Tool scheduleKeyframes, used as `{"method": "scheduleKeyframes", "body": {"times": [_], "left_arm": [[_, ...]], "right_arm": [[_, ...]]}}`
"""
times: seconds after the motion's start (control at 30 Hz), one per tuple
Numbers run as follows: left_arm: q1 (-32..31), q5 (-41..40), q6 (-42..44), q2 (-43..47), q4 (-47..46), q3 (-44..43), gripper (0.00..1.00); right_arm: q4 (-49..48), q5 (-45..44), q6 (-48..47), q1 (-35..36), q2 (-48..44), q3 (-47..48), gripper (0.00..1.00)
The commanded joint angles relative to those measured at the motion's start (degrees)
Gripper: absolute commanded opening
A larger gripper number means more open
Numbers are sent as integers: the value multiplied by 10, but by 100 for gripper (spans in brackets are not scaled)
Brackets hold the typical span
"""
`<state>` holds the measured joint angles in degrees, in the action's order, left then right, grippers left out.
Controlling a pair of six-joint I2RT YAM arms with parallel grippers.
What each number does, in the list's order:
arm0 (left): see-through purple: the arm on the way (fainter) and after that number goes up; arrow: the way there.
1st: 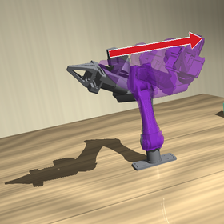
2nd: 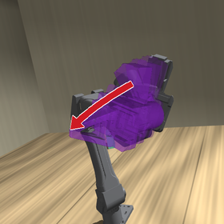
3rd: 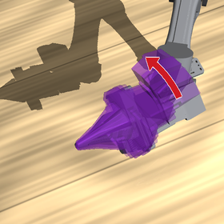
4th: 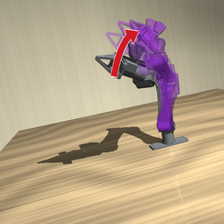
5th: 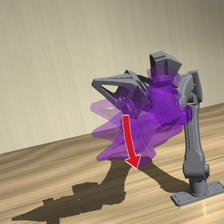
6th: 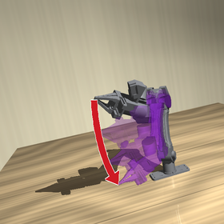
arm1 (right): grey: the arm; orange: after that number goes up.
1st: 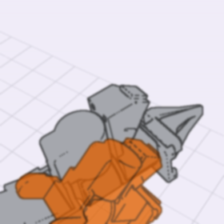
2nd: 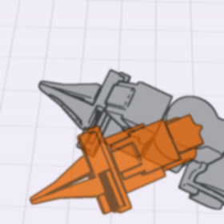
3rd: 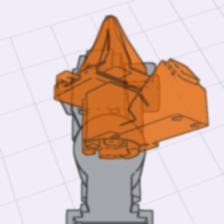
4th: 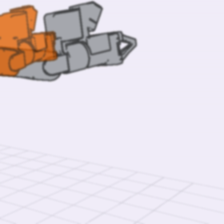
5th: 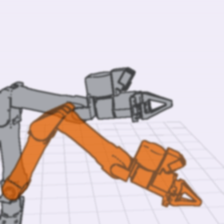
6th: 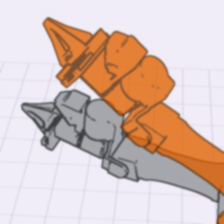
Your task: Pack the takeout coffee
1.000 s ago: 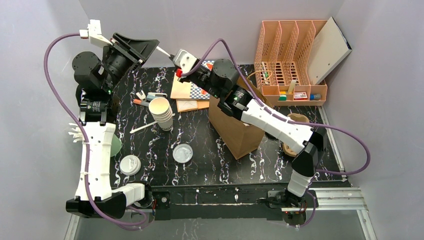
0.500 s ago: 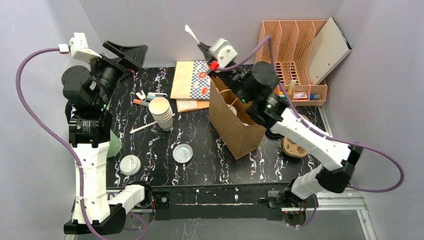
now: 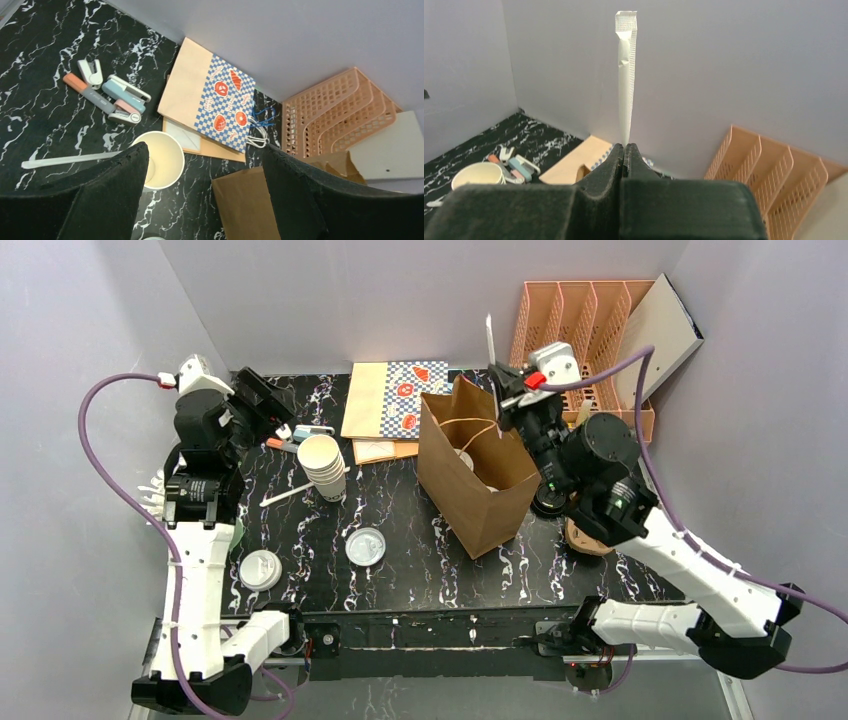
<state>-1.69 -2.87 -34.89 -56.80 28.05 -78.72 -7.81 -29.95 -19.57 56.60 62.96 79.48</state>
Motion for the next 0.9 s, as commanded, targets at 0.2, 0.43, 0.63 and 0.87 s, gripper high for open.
{"method": "scheduleKeyframes", "body": {"times": [0.2, 0.43, 0.63, 0.87], "left_arm": [[-2, -39, 54, 26, 17, 57, 80], [-2, -75, 96, 12, 67, 84, 81], [-2, -100, 187, 8, 95, 88, 83], [-2, -85, 256, 15, 130, 86, 80]], "right_arm": [[6, -109, 76, -3, -86, -142, 1], [76, -98, 116, -3, -61, -91, 65], [173, -48, 150, -3, -40, -8, 66], [222, 25, 177, -3, -49, 31, 66]]}}
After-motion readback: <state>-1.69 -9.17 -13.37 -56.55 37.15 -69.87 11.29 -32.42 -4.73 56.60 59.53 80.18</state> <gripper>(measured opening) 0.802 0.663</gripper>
